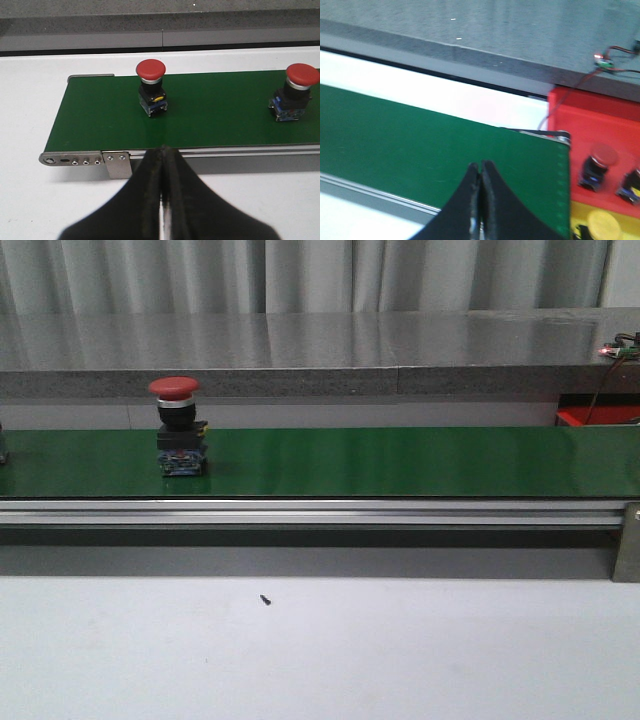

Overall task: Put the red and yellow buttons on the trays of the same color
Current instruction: 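Move the right gripper above the leading red button riding the belt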

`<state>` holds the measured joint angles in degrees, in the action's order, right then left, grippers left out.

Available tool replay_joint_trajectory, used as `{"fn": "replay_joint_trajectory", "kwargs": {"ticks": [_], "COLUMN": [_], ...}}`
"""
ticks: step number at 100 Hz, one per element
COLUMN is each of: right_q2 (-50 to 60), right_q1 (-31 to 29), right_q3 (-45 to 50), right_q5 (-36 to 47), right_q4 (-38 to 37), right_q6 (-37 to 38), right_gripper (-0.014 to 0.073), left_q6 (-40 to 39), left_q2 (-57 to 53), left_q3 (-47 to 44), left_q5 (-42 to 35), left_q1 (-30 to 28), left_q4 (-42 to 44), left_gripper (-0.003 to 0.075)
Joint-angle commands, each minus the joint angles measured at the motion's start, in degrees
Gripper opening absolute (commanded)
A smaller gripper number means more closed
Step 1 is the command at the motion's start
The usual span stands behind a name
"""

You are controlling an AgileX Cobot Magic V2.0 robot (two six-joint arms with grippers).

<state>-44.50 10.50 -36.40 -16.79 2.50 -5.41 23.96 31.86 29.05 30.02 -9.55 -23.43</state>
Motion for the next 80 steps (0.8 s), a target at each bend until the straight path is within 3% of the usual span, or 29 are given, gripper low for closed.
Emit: {"fn": "replay_joint_trajectory", "kwargs": {"ticks": [1,51,74,80], "right_q2": [-3.56,-27.08,-35.73,-37.84], "right_q1": [2.06,7.58,9.9,10.46], "right_q3": [-4.63,-29.84,-40.75,-43.68], "right_q5": [2.72,-14.42,-23.77,-26.16], "right_q4": [-0.77,-0.55,0.99,1.7], "right_q6": [-0.98,-1.14,-9.71,-13.62], "right_gripper": [-0.0123,-0.0122,-0.0116,-0.0074], "left_q6": [-0.06,-0.06,-0.06,-0.06], "left_q2": [0.05,0.05,0.05,0.05], "left_q3": [1.55,1.55,1.55,1.55], "left_q5": [-4.33,-4.33,-4.33,-4.33], "left_q1": [0.38,0.38,0.38,0.38], "left_q4": [-1.15,-1.15,-1.15,-1.15], "left_gripper": [-0.002,-0.002,-0.002,-0.002]}}
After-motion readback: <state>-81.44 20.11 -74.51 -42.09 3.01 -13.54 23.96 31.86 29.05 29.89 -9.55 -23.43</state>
